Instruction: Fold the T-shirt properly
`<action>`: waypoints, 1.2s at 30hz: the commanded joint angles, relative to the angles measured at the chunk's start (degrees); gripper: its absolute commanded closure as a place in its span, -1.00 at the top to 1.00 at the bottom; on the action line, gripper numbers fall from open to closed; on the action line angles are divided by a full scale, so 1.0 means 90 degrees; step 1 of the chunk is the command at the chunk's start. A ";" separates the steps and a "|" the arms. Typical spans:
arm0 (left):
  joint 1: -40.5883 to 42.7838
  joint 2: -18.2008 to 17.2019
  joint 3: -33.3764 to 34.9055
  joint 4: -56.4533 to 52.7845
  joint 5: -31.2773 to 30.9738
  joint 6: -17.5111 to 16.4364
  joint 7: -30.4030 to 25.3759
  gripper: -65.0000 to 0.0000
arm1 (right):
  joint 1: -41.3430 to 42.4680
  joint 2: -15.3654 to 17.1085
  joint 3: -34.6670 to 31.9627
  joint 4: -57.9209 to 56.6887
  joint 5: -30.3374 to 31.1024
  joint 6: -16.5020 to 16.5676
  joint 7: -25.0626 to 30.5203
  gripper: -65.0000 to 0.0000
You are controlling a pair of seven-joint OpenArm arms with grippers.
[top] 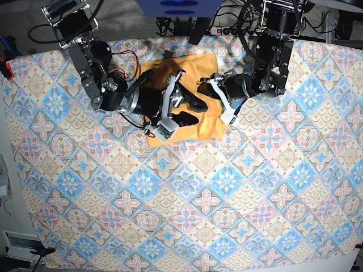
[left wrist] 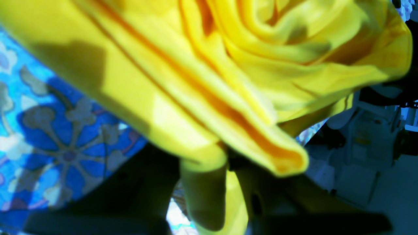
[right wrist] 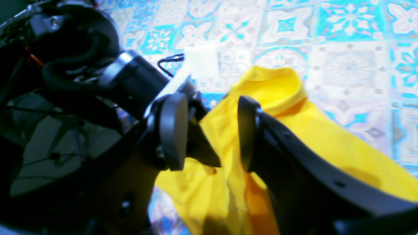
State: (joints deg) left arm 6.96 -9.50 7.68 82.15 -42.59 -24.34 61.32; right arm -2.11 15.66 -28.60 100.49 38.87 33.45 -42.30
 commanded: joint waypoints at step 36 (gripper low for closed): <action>-0.0368 -0.0112 -0.0028 -0.0439 -0.0157 -0.0075 -0.0059 -0.99 | -0.0738 0.0277 -0.0666 -0.0171 -0.1403 0.0039 0.0144 -0.73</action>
State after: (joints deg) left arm 4.34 -10.44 7.53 77.54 -43.31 -24.49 61.06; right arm -9.63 17.63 -35.14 97.82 25.71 33.82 -42.15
